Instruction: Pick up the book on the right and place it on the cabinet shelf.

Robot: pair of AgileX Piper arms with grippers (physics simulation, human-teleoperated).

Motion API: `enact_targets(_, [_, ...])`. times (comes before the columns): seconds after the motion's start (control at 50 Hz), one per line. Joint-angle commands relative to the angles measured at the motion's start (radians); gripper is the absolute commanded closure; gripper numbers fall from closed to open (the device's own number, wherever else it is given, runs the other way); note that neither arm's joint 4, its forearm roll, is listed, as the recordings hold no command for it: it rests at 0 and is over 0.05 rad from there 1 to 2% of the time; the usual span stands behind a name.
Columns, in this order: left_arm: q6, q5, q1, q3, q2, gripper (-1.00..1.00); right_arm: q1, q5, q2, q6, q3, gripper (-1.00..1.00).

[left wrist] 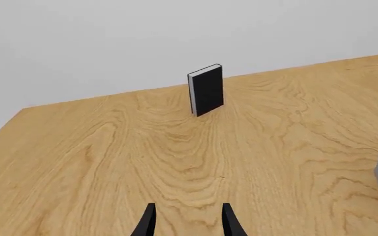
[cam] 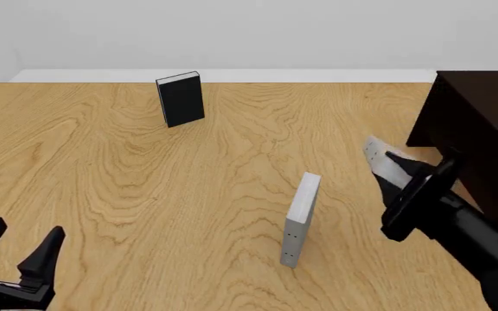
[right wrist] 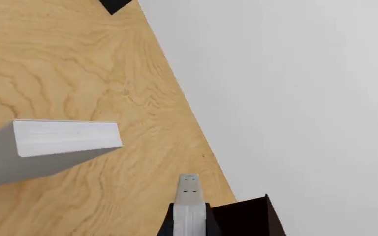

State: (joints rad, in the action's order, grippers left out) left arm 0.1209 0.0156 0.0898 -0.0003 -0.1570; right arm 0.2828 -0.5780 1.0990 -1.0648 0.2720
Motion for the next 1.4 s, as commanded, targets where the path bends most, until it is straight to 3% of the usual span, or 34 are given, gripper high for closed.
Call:
enact_targets(0.02, [0.001, 0.011, 0.006, 0.0, -0.014, -1.0, 0.007, -0.283, 0.142, -0.151, -0.069, 1.0])
enact_targets(0.2, [0.004, -0.007, 0.008, 0.0, 0.002, -1.0, 0.0, -0.379, 0.214, -0.205, -0.065, 1.0])
enact_targets(0.36, [0.009, -0.008, 0.014, 0.0, 0.002, -1.0, -0.002, -0.392, 0.247, -0.222, -0.042, 1.0])
enact_targets(0.42, [0.01, -0.009, 0.015, 0.0, 0.001, -1.0, 0.014, -0.465, 0.315, -0.288, -0.058, 1.0])
enact_targets(0.62, [0.012, -0.027, 0.014, 0.0, 0.013, -1.0, -0.041, -0.413, 0.306, -0.297, -0.016, 1.0])
enact_targets(1.12, [0.011, -0.037, 0.013, -0.001, 0.018, -1.0, -0.158, -0.464, 0.395, -0.336, -0.017, 1.0])
enact_targets(1.2, [0.011, -0.04, 0.017, -0.001, 0.019, -1.0, -0.169, -0.478, 0.418, -0.363, -0.017, 1.0])
enact_targets(1.4, [0.017, -0.032, 0.017, -0.001, 0.012, -1.0, -0.202, -0.446, 0.423, -0.384, 0.021, 1.0])
